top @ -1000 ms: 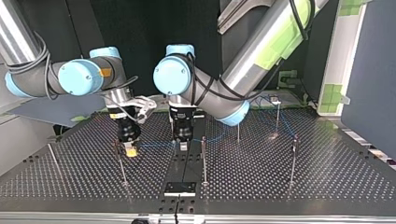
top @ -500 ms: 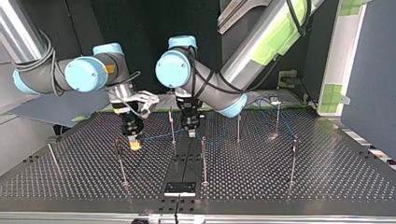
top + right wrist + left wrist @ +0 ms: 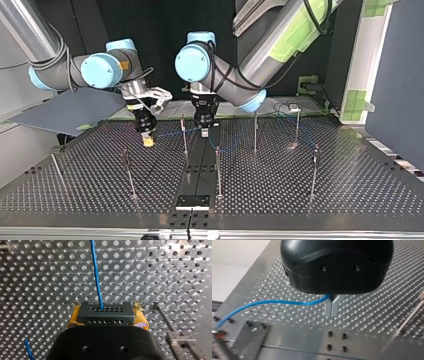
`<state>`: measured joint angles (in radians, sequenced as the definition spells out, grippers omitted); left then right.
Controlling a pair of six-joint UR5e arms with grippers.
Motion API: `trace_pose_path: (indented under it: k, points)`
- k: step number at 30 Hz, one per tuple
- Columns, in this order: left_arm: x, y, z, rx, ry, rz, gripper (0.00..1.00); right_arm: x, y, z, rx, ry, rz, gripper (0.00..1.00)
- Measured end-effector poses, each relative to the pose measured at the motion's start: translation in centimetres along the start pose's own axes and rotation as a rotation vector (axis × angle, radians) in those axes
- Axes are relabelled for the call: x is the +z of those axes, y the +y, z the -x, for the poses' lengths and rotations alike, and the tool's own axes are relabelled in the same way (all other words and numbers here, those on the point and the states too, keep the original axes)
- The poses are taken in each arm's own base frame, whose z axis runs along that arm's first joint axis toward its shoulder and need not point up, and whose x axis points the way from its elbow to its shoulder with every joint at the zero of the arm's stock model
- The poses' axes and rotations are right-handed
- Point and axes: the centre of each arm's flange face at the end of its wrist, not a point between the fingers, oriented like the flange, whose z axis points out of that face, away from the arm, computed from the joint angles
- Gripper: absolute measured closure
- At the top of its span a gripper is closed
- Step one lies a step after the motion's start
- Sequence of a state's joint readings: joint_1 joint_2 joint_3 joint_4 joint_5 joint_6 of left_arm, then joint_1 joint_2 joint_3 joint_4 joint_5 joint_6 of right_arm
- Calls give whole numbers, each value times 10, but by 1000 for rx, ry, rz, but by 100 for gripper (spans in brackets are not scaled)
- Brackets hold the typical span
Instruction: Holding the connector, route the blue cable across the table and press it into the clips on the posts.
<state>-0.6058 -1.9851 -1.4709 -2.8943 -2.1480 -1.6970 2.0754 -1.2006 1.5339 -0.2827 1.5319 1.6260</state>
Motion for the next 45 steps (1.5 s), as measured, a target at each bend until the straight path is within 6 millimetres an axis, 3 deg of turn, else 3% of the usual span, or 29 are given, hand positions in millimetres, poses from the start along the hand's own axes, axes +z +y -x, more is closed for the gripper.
trace_pose_path:
  k: [9, 13, 23, 26, 37, 45]
  points:
    - [1, 4, -57, 23, 46, -45, 100, -10, -2, 30, 44, -3, -23, 100]
    - [0, 9, -71, 23, 53, -47, 100, -14, -1, 49, 50, -13, -21, 100]
    - [-3, 22, -116, 35, 86, -63, 100, -22, 4, 123, 50, -103, 7, 100]
    - [-7, 25, -129, 38, 94, -72, 100, -24, 9, 136, 51, -123, 22, 100]
    - [-6, 25, -172, 23, 100, -126, 100, -19, 22, 156, 54, -135, 50, 100]
    - [7, 20, -170, -7, 69, -151, 100, -13, 34, 158, 64, -125, 61, 100]
